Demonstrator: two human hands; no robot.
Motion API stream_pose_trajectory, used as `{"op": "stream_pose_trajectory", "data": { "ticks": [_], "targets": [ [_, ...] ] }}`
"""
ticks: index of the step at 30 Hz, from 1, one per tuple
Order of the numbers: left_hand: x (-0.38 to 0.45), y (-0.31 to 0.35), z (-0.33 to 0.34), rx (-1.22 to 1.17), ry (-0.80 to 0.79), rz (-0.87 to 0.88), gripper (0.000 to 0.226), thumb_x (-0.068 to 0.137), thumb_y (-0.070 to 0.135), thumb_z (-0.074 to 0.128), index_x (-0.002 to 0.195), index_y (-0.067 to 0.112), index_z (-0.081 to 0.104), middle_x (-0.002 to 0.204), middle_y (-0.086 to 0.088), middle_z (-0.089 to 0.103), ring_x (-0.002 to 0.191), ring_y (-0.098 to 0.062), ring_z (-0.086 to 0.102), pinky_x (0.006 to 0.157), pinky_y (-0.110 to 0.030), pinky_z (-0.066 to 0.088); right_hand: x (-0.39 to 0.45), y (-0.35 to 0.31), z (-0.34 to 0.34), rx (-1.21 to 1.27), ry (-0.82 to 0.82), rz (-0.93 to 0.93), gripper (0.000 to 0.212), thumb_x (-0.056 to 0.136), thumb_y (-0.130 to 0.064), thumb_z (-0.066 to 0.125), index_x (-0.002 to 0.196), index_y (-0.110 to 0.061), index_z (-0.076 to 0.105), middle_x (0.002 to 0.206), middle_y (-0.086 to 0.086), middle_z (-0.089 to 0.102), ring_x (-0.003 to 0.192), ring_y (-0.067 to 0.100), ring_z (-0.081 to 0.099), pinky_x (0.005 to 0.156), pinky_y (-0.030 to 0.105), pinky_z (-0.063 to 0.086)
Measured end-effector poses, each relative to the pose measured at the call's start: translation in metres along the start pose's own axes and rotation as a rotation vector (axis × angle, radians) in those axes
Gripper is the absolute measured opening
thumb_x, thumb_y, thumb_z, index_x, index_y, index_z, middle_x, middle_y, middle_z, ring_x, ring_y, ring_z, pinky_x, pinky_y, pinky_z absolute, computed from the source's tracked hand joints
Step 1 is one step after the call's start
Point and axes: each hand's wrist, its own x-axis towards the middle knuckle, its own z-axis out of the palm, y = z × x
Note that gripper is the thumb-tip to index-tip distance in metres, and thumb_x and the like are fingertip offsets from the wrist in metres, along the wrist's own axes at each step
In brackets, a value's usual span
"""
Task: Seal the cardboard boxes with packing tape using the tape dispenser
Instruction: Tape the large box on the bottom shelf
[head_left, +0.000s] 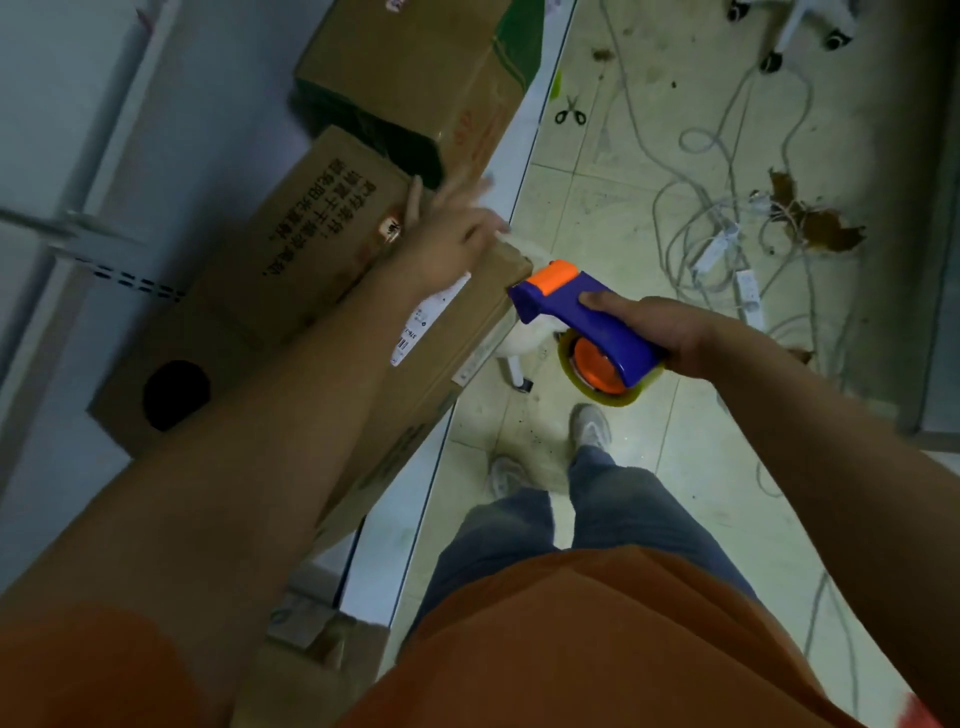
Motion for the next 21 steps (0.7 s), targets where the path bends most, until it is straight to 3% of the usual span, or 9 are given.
{"op": "stream_pose_trajectory", "data": {
  "ticks": [3,7,10,14,21],
  "targets": [
    [-0.006,0.003,0.017,-0.003,0.029,0.011,0.037,0.103,0.048,0.034,0.110,0.032,0.066,0.148,0.011,0.044,0.149,-0.013,0.015,0.121,-0.048,-0.006,-0.004,0.003,0.003,0.045,-0.030,0.017,0.061,0.081,-0.061,0.064,0.116,-0.011,0.061,0.102,0.009,0.072,0.084,0.020,0.066,0.072,0.028,0.053],
    [0.002,0.004,0.028,-0.005,0.009,0.052,0.032,0.103,0.046,0.039,0.112,0.030,0.065,0.147,0.010,0.043,0.147,-0.013,0.014,0.120,-0.046,-0.007,-0.013,0.023,-0.019,0.075,-0.078,0.051,0.066,0.075,-0.062,0.065,0.117,-0.011,0.061,0.092,0.006,0.073,0.080,0.018,0.065,0.071,0.029,0.052],
    [0.007,0.023,0.056,0.087,-0.034,0.107,0.032,0.102,0.048,0.040,0.110,0.034,0.068,0.145,0.014,0.046,0.148,-0.013,0.017,0.120,-0.049,-0.005,-0.016,0.046,-0.035,-0.026,0.008,0.088,0.076,0.066,-0.068,0.067,0.113,-0.008,0.062,0.098,0.011,0.074,0.085,0.024,0.067,0.075,0.032,0.053],
    [0.007,0.035,0.070,0.167,-0.021,0.130,0.031,0.102,0.046,0.041,0.106,0.034,0.069,0.138,0.010,0.053,0.146,-0.017,0.024,0.120,-0.049,-0.002,-0.010,0.065,-0.035,-0.132,0.110,0.082,0.073,0.070,-0.072,0.064,0.103,-0.007,0.066,0.095,0.013,0.073,0.085,0.028,0.068,0.080,0.036,0.054],
    [0.003,-0.013,0.018,0.091,0.036,-0.003,0.039,0.105,0.040,0.027,0.115,0.034,0.064,0.141,0.006,0.049,0.145,-0.015,0.023,0.121,-0.049,0.000,0.003,0.021,-0.009,-0.017,-0.049,-0.044,0.058,0.081,-0.065,0.061,0.099,-0.010,0.064,0.077,0.003,0.074,0.068,0.016,0.067,0.062,0.026,0.051]
  ]
}}
